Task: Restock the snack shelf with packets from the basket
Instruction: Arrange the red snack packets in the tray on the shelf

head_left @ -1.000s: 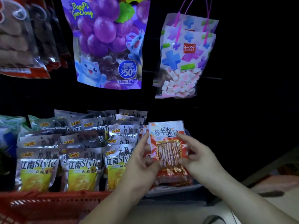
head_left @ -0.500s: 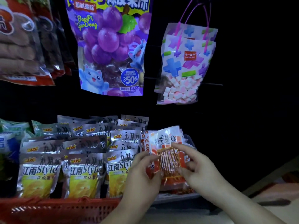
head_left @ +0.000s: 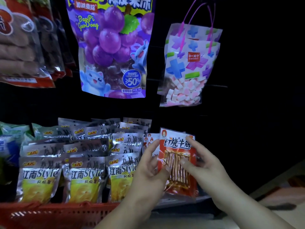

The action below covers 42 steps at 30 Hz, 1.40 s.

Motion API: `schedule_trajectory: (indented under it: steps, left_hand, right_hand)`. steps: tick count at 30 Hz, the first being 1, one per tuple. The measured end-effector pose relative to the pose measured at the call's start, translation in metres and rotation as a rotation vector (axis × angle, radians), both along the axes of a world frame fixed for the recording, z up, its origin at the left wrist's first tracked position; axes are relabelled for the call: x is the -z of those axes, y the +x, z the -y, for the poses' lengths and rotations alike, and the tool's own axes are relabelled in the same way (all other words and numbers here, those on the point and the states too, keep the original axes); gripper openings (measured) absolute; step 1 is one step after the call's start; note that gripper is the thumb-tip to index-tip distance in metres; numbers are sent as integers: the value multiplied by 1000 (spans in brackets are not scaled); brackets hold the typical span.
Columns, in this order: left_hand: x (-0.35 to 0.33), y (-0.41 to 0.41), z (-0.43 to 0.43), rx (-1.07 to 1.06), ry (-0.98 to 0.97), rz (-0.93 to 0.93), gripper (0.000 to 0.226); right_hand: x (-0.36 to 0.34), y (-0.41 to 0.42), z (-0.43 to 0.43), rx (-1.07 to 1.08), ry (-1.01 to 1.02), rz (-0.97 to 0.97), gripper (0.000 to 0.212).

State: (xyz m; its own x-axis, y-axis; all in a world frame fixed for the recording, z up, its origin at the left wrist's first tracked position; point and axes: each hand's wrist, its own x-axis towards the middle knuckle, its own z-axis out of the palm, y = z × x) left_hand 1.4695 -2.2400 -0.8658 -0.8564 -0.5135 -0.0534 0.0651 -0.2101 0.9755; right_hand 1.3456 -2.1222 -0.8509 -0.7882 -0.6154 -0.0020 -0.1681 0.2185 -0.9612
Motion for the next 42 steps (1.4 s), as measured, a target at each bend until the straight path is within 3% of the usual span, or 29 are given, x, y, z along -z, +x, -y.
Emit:
schedule_trajectory:
  steps: [4, 6, 9, 12, 17, 20, 22, 26, 31, 35, 38, 42]
  left_hand:
    - [18, -3, 6, -53, -198, 90, 90]
    - [24, -5, 9, -68, -263, 120, 86]
    - [23, -2, 13, -58, -197, 107, 72]
    - [20, -2, 13, -5, -56, 97, 80]
    - [21, -5, 12, -18, -6, 84, 98]
    - [18, -5, 10, 13, 5, 60, 86]
    - [17, -5, 7, -15, 18, 59, 80]
    - [25, -7, 11, -198, 112, 61, 86]
    - [21, 0, 9, 43, 120, 134, 66]
    - [22, -1, 6, 52, 135, 118, 69]
    - [18, -1, 9, 87, 116, 53, 69]
    - [14, -2, 12, -10, 122, 64, 68]
  right_hand:
    - [0, -2, -3, -49, 43, -51, 63]
    - [-1, -2, -3, -90, 105, -96, 66]
    - [-3, -1, -6, -107, 121, -128, 69]
    - [-3, -2, -5, -113, 74, -79, 73]
    - [-2, -2, -5, -96, 72, 2, 82]
    - [1, -5, -5, -55, 90, 3, 74]
    - [0, -7, -6, -46, 63, 40, 70]
    - [-2, -8, -13, -146, 98, 165, 83]
    - [4, -15, -15, 32, 78, 152, 49]
    - [7, -20, -15, 66, 97, 187, 40]
    - [11, -21, -17, 64, 168, 188, 45]
    - [1, -15, -18, -77, 209, 130, 71]
